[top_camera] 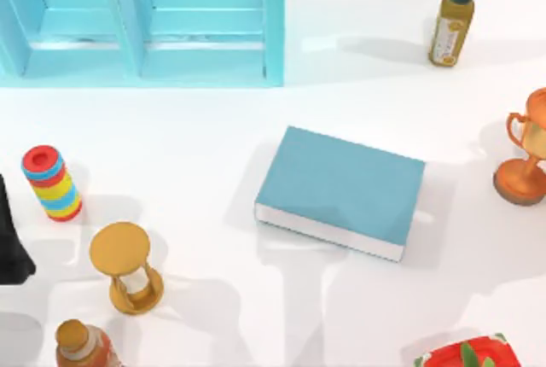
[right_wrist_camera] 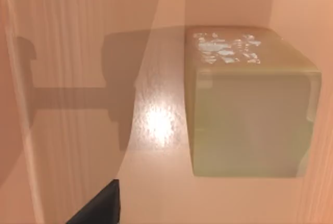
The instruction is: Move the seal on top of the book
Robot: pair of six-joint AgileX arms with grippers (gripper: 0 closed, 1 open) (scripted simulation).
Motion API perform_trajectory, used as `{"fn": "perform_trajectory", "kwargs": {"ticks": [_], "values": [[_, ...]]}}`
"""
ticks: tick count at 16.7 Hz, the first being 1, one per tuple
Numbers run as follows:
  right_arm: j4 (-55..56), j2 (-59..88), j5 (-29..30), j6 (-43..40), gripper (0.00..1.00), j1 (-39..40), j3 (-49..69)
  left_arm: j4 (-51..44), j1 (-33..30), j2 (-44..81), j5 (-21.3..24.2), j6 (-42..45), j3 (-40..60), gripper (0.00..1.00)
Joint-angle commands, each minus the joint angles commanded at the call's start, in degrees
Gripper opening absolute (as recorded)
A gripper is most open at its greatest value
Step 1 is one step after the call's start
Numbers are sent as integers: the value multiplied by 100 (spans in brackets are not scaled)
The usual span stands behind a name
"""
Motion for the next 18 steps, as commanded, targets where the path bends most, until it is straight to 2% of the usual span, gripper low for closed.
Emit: {"fn": "perform_trajectory", "kwargs": {"ticks": [5, 14, 18], "values": [[202, 33, 0, 20, 100, 18, -171, 0, 0, 0, 0, 0, 0, 100], [1974, 454, 3, 25, 100, 18, -1517, 0, 0, 0, 0, 0, 0, 100], [2135, 496, 3, 25, 100, 17, -1639, 0, 0, 0, 0, 0, 0, 100]]}}
